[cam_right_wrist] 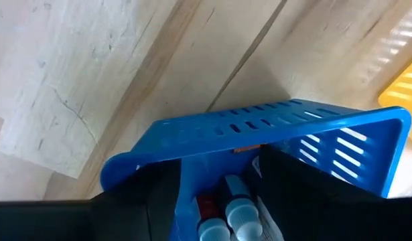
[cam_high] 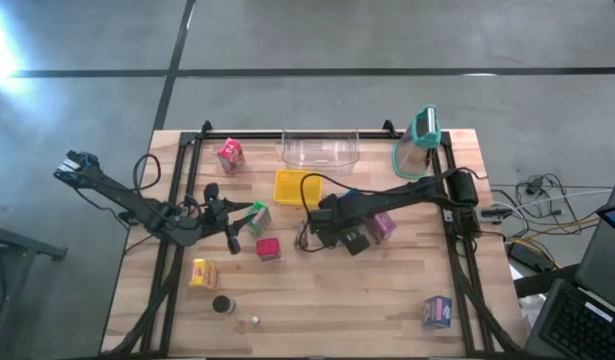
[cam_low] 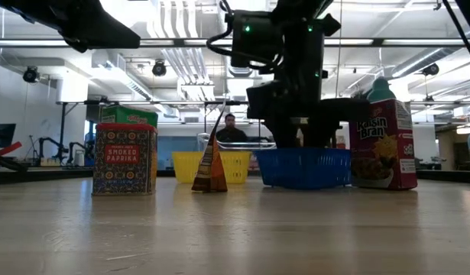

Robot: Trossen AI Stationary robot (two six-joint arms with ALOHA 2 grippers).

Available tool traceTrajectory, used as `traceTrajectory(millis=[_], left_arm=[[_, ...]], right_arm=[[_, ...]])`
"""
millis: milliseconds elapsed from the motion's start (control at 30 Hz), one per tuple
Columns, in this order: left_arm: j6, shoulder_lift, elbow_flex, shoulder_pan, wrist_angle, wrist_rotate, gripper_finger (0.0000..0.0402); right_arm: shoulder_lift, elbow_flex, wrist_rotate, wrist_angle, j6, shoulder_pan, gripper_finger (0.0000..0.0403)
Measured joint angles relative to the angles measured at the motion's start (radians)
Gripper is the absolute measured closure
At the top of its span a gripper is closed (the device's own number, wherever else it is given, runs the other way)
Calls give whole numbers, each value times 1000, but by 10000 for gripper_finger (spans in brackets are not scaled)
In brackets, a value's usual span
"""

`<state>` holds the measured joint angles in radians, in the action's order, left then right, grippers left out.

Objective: Pick & Place Kitchen Items
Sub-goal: Put the orange food coloring bottle into the blue bin

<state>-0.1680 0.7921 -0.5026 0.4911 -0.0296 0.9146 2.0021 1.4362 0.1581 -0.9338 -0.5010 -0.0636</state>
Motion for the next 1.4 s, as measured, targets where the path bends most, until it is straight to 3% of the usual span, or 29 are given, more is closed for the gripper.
traceTrajectory(millis=[533, 1100, 1400], left_arm=[[0, 0, 0, 0, -5, 0, 266], [0, 0, 0, 1, -5, 0, 266], [0, 1, 0, 0, -5, 0, 266]], right_arm=[[5, 15, -4, 30, -82, 2, 199], [11, 10, -82, 53, -110, 48, 197], [11, -15, -87, 61, -123, 52, 217]])
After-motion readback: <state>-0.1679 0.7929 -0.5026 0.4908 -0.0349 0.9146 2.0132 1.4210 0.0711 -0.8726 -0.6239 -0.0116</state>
